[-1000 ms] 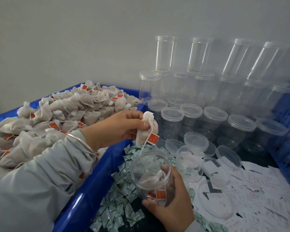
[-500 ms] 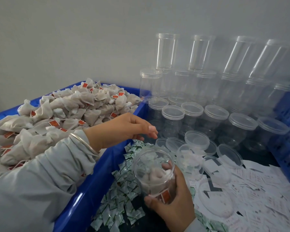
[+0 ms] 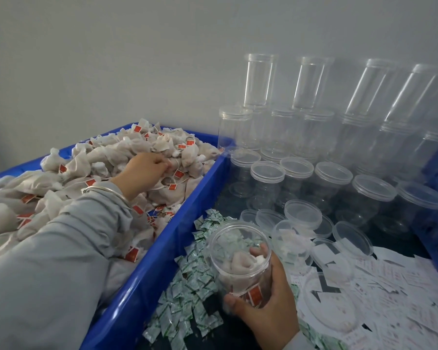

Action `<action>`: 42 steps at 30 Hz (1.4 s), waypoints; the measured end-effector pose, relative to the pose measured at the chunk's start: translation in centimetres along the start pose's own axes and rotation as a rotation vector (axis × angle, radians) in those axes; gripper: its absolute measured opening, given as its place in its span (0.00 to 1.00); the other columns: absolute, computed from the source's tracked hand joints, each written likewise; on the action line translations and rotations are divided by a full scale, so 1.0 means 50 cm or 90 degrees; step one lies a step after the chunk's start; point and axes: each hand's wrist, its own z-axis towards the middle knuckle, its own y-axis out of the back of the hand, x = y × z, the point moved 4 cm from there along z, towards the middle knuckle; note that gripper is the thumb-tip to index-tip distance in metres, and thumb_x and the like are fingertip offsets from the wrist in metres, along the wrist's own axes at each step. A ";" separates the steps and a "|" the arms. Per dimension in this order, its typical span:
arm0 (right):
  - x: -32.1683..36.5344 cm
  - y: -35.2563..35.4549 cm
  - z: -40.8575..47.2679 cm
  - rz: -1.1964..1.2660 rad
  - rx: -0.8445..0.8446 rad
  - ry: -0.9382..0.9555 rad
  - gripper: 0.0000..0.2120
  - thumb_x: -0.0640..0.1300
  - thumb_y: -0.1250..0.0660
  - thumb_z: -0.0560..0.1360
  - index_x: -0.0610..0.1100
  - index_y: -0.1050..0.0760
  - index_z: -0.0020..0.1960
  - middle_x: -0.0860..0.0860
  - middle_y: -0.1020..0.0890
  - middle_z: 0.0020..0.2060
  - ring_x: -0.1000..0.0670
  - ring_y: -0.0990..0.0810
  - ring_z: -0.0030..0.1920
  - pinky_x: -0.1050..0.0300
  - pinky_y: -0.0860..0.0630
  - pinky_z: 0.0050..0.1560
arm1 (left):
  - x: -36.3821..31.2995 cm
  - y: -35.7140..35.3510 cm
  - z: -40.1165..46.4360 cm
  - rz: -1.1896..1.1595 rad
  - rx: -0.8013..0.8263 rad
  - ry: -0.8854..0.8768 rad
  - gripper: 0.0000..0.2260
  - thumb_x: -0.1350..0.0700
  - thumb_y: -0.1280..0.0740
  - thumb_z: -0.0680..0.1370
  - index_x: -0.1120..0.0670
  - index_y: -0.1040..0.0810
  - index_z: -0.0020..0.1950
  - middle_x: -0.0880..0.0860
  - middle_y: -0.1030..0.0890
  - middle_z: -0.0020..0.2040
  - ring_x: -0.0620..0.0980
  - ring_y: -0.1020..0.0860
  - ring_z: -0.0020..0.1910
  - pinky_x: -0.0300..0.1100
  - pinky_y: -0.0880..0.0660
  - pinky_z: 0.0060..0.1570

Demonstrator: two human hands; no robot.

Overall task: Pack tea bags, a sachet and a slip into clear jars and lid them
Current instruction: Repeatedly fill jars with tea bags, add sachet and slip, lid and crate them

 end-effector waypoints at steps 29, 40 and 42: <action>-0.017 0.004 -0.001 -0.048 0.005 -0.026 0.49 0.56 0.21 0.47 0.56 0.35 0.67 0.62 0.24 0.61 0.63 0.25 0.60 0.64 0.25 0.58 | 0.096 -0.081 0.024 0.571 0.210 0.058 0.14 0.57 0.39 0.78 0.56 0.25 0.63 0.55 0.32 0.68 0.58 0.33 0.67 0.50 0.33 0.65; -0.019 0.003 -0.001 -0.049 0.008 -0.025 0.51 0.55 0.21 0.48 0.55 0.36 0.69 0.62 0.26 0.62 0.64 0.26 0.60 0.68 0.26 0.56 | 0.022 -0.026 0.023 0.082 0.029 0.039 0.11 0.60 0.39 0.79 0.61 0.20 0.56 0.55 0.22 0.54 0.52 0.24 0.51 0.43 0.26 0.48; -0.019 0.003 -0.001 -0.046 0.011 -0.024 0.51 0.55 0.21 0.48 0.54 0.35 0.69 0.62 0.25 0.62 0.64 0.26 0.60 0.69 0.26 0.56 | 0.017 -0.015 0.020 0.013 0.006 0.038 0.12 0.60 0.39 0.79 0.60 0.21 0.59 0.55 0.23 0.61 0.51 0.25 0.56 0.42 0.29 0.56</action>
